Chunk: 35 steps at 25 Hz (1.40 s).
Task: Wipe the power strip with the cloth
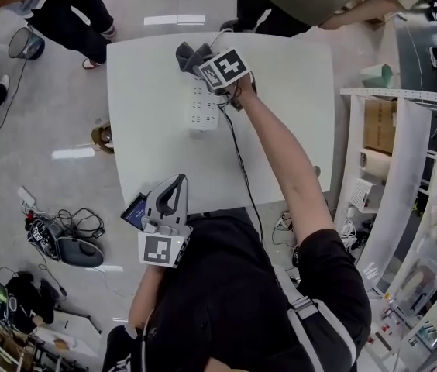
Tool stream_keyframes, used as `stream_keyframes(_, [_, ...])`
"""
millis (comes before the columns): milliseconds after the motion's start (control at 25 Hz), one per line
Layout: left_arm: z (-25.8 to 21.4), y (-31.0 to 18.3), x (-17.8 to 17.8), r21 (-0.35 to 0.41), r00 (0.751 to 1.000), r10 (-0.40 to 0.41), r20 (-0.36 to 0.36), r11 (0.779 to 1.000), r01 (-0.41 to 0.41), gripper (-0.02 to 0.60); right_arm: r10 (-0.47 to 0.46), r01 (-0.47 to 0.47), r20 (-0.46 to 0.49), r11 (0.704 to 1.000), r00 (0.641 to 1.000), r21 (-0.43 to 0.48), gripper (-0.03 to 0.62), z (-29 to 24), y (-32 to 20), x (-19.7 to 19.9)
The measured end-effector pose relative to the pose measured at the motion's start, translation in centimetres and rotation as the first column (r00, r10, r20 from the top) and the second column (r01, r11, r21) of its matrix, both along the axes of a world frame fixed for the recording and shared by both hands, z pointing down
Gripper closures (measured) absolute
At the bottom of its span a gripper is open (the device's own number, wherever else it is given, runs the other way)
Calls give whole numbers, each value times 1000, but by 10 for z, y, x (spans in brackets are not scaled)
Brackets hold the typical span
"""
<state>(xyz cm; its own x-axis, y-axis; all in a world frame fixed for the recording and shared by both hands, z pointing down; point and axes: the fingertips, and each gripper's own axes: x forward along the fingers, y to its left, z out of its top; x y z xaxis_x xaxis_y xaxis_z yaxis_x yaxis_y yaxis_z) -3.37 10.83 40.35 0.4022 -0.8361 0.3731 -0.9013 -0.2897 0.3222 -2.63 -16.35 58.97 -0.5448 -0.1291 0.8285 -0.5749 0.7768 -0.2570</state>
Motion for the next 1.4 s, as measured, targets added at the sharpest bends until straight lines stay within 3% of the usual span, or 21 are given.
stream_keyframes(120, [-2, -3, 8, 21, 999, 40, -12, 999, -40, 540, -14, 14, 29, 1000, 999, -5, 484, -2, 41, 2])
stream_keyframes(360, [-5, -7, 17, 47, 996, 84, -24, 995, -82, 540, -27, 41, 137, 994, 990, -102, 484, -3, 126, 5])
stream_keyframes(520, [-10, -5, 24, 60, 995, 92, -31, 994, -90, 540, -176, 213, 174, 952, 969, -221, 484, -8, 175, 10])
stream_keyframes(560, [-12, -4, 28, 60, 995, 94, -26, 994, -92, 540, -195, 234, 188, 949, 963, -211, 484, -11, 170, 17])
stream_keyframes(600, [-15, -3, 33, 58, 995, 96, -19, 994, -95, 540, -166, 201, 200, 965, 966, -168, 484, -15, 148, 27])
stream_keyframes(680, [-16, -3, 41, 51, 995, 103, -5, 993, -103, 540, 19, -7, 229, 999, 973, -52, 484, -25, 68, 52])
stream_keyframes(760, [-13, -2, 44, 27, 994, 105, 3, 994, -105, 540, 182, -188, 225, 982, 957, 5, 484, -27, -1, 69])
stream_keyframes(800, [-13, -3, 44, 25, 994, 105, 2, 994, -105, 540, 212, -218, 201, 976, 956, 8, 484, -22, -20, 71])
stream_keyframes(880, [-13, -3, 45, 42, 993, 116, 6, 992, -116, 540, 216, -218, 157, 976, 964, -5, 484, -8, -31, 63])
stream_keyframes(1000, [-11, -2, 42, 48, 993, 119, 19, 992, -120, 540, 219, -219, 165, 975, 962, -18, 484, -2, -18, 58])
stream_keyframes(1200, [-6, -10, 43, 34, 994, 113, -7, 993, -113, 540, 78, -74, 160, 997, 984, -26, 484, -4, 59, 56])
stream_keyframes(1400, [-12, -14, 49, 54, 989, 144, -26, 988, -142, 540, 34, -26, 185, 999, 982, -46, 484, -7, 147, 57])
